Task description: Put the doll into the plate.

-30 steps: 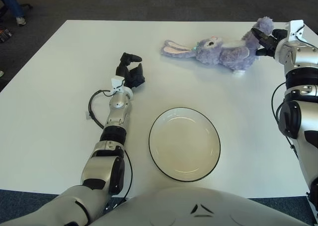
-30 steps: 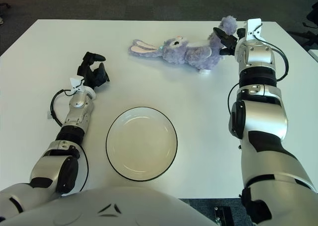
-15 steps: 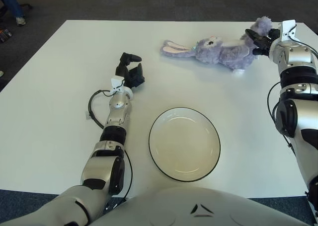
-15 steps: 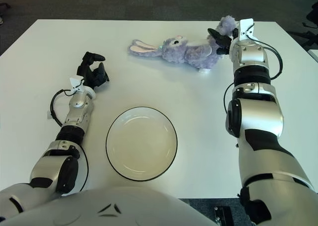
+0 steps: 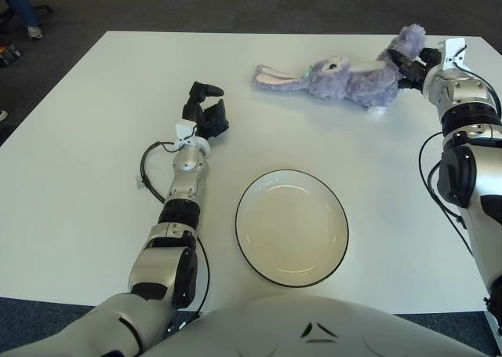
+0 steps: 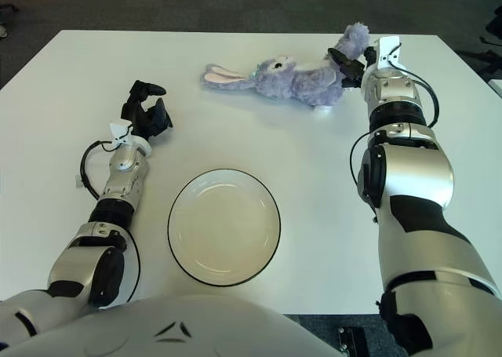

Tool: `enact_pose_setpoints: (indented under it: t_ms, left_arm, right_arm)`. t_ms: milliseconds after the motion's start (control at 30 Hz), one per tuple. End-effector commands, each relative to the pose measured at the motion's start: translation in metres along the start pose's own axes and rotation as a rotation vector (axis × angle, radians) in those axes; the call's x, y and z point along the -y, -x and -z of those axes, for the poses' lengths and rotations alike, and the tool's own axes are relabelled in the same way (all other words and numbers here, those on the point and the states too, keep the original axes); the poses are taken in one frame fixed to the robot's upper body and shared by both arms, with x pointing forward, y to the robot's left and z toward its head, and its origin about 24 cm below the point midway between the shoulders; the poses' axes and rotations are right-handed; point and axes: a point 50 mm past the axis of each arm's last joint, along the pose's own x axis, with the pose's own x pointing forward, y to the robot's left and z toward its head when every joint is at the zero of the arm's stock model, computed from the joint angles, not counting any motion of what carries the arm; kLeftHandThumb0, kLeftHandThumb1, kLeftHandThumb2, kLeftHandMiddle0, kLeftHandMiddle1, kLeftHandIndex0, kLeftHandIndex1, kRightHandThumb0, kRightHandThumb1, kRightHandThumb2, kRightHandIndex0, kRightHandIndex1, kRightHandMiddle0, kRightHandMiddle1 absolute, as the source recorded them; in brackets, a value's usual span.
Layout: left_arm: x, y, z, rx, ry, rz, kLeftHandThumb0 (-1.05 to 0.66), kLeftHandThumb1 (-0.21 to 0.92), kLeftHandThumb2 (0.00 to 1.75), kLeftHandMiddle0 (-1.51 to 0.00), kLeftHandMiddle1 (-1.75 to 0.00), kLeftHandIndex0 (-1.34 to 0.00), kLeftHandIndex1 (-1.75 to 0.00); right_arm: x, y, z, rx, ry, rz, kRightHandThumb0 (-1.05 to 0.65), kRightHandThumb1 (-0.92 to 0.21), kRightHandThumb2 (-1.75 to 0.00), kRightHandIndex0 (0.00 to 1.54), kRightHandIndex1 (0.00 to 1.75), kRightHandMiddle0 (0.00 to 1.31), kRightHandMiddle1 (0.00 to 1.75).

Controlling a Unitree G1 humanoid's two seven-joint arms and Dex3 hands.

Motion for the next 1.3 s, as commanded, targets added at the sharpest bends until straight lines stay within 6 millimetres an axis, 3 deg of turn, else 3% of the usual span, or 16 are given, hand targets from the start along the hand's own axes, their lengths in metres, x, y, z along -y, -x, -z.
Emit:
enact_pose_setpoints:
  t_ms: [0, 133, 433, 800, 1267]
  left_arm:
    - [-0.0054, 0.0137, 0.0156, -0.058, 0.004, -0.022, -0.38, 0.68, 0.84, -1.1, -1.75, -0.33, -1.75]
    - [-0.0057, 0.0137, 0.0149, -0.055, 0.006, -0.019, -0.38, 0.69, 0.84, -1.11, -1.75, -0.33, -1.75]
    - [-0.0062, 0.0135, 0.0143, -0.049, 0.009, -0.012, -0.38, 0.68, 0.84, -1.12, -1.75, -0.33, -1.75]
    - [-0.0061, 0.0135, 0.0144, -0.048, 0.003, -0.015, -0.38, 0.68, 0.85, -1.12, -1.75, -0.34, -1.75]
    - [-0.0045, 0.0137, 0.0153, -0.056, 0.013, -0.014, -0.38, 0.68, 0.85, -1.09, -1.75, -0.34, -1.75]
  right_arm:
    - [-0.0044, 0.0025, -0.018, 0.018, -0.09, 0.02, -0.17, -0.42, -1.03, 0.48, 1.75, 0.49, 1.43]
    - [-0.0054, 0.0027, -0.0177, 0.014, -0.118, 0.041, -0.04, -0.37, -1.17, 0.53, 1.73, 0.53, 1.52]
    - [-0.0054, 0.0026, -0.0157, 0.034, -0.113, 0.104, -0.01, -0.31, -1.25, 0.65, 1.58, 0.49, 1.68]
    - [-0.0057, 0.0032, -0.0156, 0.039, -0.089, 0.143, 0.0, -0.27, -1.27, 0.72, 1.6, 0.51, 1.59]
    - [0.0006, 0.0033, -0.01, 0.075, -0.061, 0.129, 0.0, -0.29, -1.2, 0.7, 1.57, 0.59, 1.48]
